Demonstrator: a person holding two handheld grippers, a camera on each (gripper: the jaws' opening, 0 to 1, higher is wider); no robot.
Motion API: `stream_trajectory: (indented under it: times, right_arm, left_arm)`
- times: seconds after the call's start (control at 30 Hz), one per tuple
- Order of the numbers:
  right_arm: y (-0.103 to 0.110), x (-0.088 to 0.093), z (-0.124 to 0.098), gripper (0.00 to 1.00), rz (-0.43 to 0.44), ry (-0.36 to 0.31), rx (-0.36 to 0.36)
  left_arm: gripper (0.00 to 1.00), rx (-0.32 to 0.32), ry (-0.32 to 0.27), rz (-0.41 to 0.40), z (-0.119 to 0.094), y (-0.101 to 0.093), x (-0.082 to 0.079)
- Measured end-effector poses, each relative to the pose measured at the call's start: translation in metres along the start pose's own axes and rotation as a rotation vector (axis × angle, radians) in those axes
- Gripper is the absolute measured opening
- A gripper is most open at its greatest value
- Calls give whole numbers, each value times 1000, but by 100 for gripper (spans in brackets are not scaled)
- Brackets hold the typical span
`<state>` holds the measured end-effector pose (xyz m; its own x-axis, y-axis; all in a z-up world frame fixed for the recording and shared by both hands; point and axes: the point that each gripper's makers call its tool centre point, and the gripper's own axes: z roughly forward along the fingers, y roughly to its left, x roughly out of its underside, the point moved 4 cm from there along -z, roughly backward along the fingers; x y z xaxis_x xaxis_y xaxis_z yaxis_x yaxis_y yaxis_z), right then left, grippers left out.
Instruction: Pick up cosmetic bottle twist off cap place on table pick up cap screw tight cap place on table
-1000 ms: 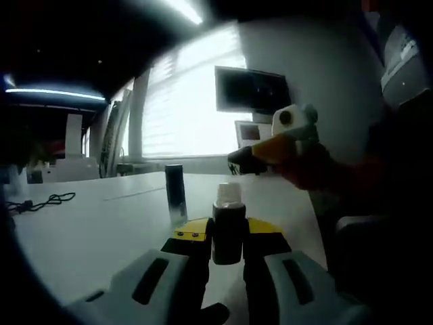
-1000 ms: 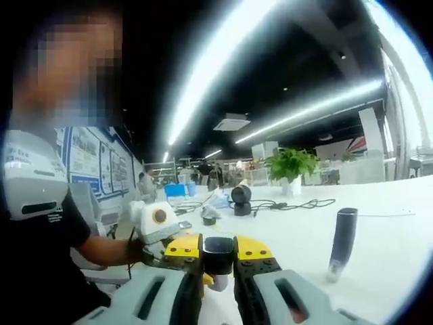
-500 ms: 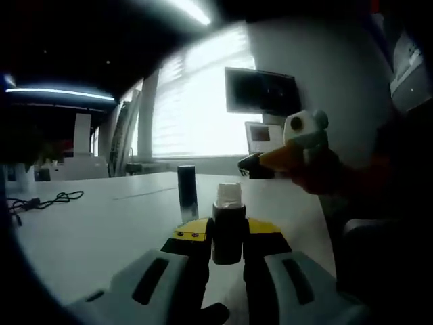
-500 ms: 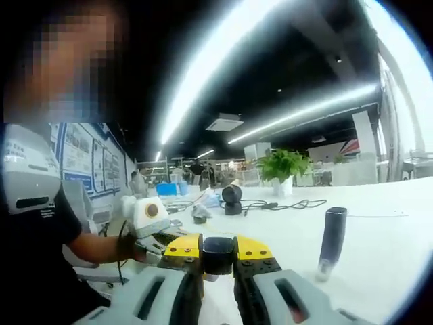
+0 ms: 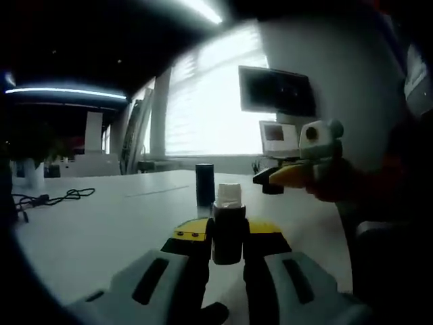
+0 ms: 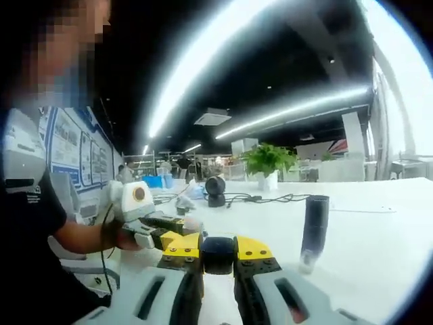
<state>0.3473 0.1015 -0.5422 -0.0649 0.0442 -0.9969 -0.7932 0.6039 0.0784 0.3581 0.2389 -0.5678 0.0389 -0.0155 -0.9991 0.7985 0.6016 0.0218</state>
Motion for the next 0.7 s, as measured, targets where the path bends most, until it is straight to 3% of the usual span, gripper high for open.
stream_trajectory:
  times: [0.33, 0.47, 0.57, 0.7]
  right_arm:
    - [-7, 8, 2, 12, 7, 11, 21]
    - [-10, 9, 2, 12, 13, 12, 26]
    - [-12, 10, 2, 12, 15, 13, 30]
    - [-13, 12, 3, 12, 21, 13, 31]
  left_arm:
    - [8, -18, 0, 12, 11, 14, 12]
    - [8, 0, 14, -56, 14, 18, 20]
    - [8, 4, -10, -90, 16, 24, 16]
    - [8, -14, 22, -116, 20, 30, 21]
